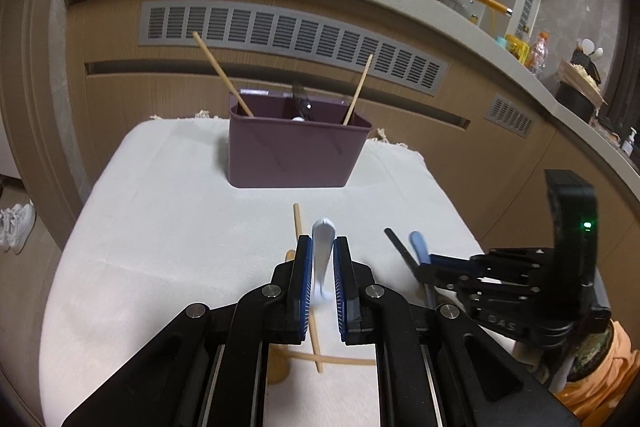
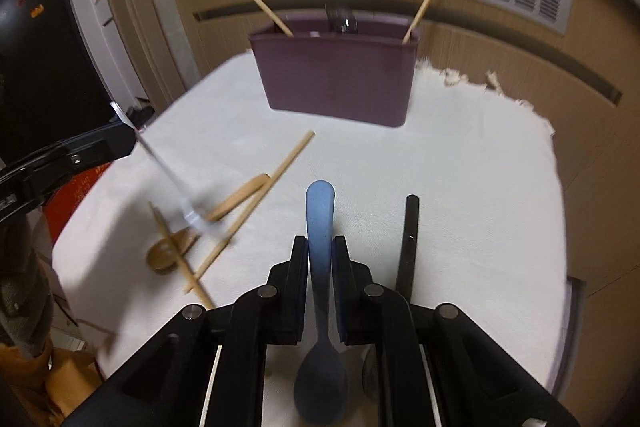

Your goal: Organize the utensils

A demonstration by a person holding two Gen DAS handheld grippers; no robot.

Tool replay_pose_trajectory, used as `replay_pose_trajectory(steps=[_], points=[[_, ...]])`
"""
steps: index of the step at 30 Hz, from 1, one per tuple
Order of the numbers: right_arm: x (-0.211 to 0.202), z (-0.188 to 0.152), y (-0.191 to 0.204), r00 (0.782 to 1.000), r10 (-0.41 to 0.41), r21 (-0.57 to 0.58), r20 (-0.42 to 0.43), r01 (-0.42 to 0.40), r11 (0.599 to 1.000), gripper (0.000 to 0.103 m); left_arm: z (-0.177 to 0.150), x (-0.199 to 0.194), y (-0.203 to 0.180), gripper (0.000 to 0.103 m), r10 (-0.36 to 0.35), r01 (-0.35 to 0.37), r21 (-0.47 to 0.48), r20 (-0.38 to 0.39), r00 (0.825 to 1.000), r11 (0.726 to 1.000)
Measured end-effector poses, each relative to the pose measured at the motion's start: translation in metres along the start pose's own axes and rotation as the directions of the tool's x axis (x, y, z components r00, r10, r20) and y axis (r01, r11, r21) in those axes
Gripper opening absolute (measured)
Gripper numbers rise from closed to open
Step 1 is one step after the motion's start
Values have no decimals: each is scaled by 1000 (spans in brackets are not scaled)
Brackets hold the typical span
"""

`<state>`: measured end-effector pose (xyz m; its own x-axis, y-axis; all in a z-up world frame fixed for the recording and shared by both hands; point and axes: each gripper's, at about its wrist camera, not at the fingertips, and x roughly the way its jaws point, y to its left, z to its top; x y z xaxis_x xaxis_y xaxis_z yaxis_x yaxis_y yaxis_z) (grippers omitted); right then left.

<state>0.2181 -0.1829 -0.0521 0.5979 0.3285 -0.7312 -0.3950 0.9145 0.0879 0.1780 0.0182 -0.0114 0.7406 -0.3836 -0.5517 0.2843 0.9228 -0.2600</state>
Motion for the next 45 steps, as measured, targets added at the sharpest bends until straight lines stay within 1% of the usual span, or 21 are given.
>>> replay_pose_trajectory(steps=[4,9,15,17,19,21,22,23,26,27,28,31,33,36,37,39,40,41,43,44,45], points=[[-26,-7,5,999,17,-10,49,-16,1000,12,1,-19,-10,11,7,-8,14,31,999,1000],[-52,-4,9,993,30,-21,115,-27,999,12,8,-37,-22,11,20,-23,42,74,997,999],[-80,14,9,979,33,-39,201,-26,999,11,24,-49,-34,11,31,-41,81,125,992,996],[-86,24,9,975,30,-46,220,-20,999,11,32,-51,-36,11,33,-46,92,138,990,995],[-97,42,7,966,9,-61,257,6,998,11,48,-54,-38,11,32,-51,111,163,986,993],[-112,63,7,950,-14,-78,311,40,996,11,66,-59,-41,11,36,-65,136,208,978,989],[-120,76,6,938,-24,-85,345,57,995,11,77,-62,-43,11,37,-74,151,233,972,986],[-127,86,6,928,-30,-89,372,68,994,11,92,-64,-45,10,38,-86,170,266,963,982],[-145,130,3,883,-52,-95,466,109,989,11,128,-64,-44,11,32,-99,186,336,941,978],[-147,140,2,875,-57,-97,481,118,988,11,137,-63,-44,11,32,-105,188,356,934,977],[-148,154,1,863,-63,-96,501,128,987,11,150,-61,-42,10,34,-116,191,386,922,975],[-140,189,-4,846,-82,-94,526,154,984,12,183,-49,-36,11,46,-143,190,440,897,971],[-128,209,-8,840,-95,-84,534,164,983,12,203,-36,-30,10,49,-145,183,449,892,972],[-98,231,-16,849,-104,-74,517,165,984,11,225,-8,-20,11,73,-162,174,433,899,971],[-86,235,-19,857,-104,-67,504,159,985,11,229,4,-12,11,83,-162,159,415,906,974],[-70,236,-24,872,-90,-60,480,135,989,11,228,21,1,11,76,-134,137,366,928,981],[-63,233,-26,878,-83,-61,471,127,990,11,223,32,9,11,63,-110,128,325,944,986],[-58,229,-27,883,-81,-62,462,123,990,11,216,42,16,11,60,-100,126,290,955,987],[-51,222,-28,893,-70,-68,444,112,991,11,199,56,25,12,67,-99,125,237,969,987],[-49,217,-29,899,-66,-71,434,107,992,11,186,66,33,12,71,-95,117,194,978,989],[-47,209,-29,905,-62,-74,422,103,992,11,177,72,39,12,73,-91,106,165,984,990]])
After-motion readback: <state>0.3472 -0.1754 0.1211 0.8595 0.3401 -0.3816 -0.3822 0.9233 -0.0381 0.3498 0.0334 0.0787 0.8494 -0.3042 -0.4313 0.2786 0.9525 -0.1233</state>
